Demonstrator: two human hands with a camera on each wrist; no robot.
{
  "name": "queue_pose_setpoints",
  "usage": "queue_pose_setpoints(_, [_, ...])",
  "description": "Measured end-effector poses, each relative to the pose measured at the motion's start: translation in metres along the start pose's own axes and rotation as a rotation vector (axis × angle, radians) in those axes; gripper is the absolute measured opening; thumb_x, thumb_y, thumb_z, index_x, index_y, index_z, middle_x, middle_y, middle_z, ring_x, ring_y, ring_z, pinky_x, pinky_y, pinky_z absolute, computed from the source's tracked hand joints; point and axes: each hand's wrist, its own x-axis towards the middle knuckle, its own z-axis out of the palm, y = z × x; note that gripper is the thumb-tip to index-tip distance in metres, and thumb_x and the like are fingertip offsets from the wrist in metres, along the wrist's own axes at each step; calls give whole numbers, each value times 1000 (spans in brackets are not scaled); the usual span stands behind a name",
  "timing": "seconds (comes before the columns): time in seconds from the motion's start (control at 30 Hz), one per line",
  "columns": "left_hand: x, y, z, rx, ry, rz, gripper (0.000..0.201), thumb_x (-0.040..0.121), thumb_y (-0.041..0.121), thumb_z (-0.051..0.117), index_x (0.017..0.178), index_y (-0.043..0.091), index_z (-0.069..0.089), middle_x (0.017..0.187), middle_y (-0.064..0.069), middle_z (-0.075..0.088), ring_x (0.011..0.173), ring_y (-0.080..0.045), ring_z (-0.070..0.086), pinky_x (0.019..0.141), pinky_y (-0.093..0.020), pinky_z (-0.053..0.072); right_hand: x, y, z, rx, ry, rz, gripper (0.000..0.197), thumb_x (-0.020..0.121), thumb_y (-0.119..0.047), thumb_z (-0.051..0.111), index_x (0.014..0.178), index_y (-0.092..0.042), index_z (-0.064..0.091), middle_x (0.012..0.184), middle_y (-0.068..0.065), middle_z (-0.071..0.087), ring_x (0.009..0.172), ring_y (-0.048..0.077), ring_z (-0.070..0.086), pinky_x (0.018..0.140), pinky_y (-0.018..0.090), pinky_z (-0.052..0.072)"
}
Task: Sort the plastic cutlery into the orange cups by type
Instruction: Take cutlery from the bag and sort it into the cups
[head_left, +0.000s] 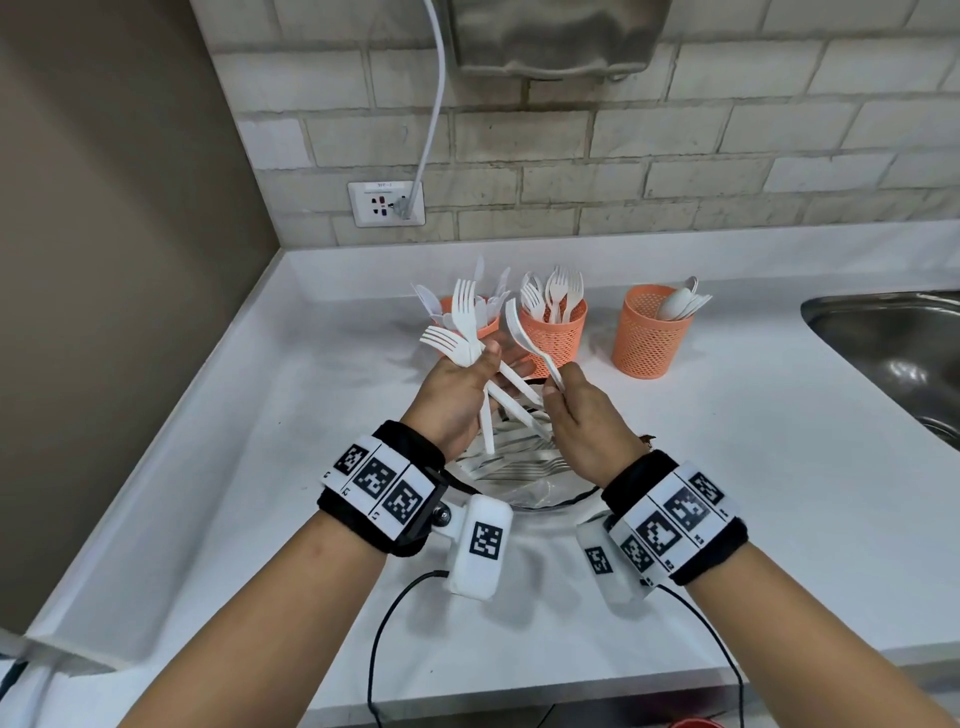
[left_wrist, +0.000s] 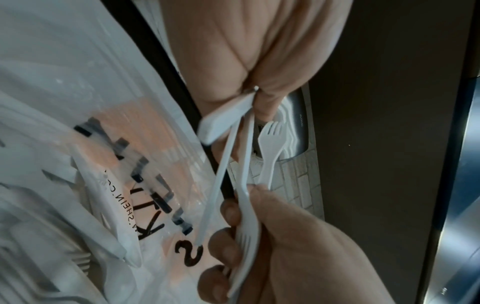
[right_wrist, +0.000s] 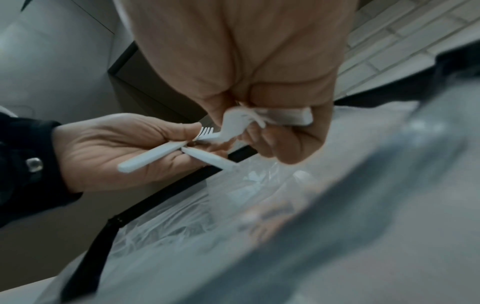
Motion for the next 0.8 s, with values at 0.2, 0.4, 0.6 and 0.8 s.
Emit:
queue_pose_setpoints(0.2, [0,0,0,-24,112,-5,38,102,20,33,133,1,44,112,-10,62,93,-21,64,69,-25,59,0,6,2,6,149,14,10,98,-10,35,88,-11,35,71,1,46,64,21,42,50,23,27])
queue_pose_setpoints(0.4, [4,5,-7,-28,164,8,37,102,18,34,133,1,44,121,-12,59,103,-25,63,88,-30,49,0,10,-3,-100,183,36,10,97,-9,35,87,-9,33,79,12,44,68,25,41,59,27,23])
queue_pose_setpoints(0.6, [-3,-7,0,-102,-36,-20,29,102,12,31,100,11,60,81,1,75,74,-11,72,66,-24,60,-3,3,9,-6,26,-51,20,96,-24,45,101,-4,46,87,4,56,75,18,51,58,20,34])
queue_pose_setpoints(0.8, [-4,-4,-4,-273,-96,-62,27,97,-1,34,108,6,58,99,-5,72,90,-15,70,82,-31,57,1,4,1,39,-6,-32,19,91,-28,56,99,-11,59,76,-12,60,66,0,52,60,7,38])
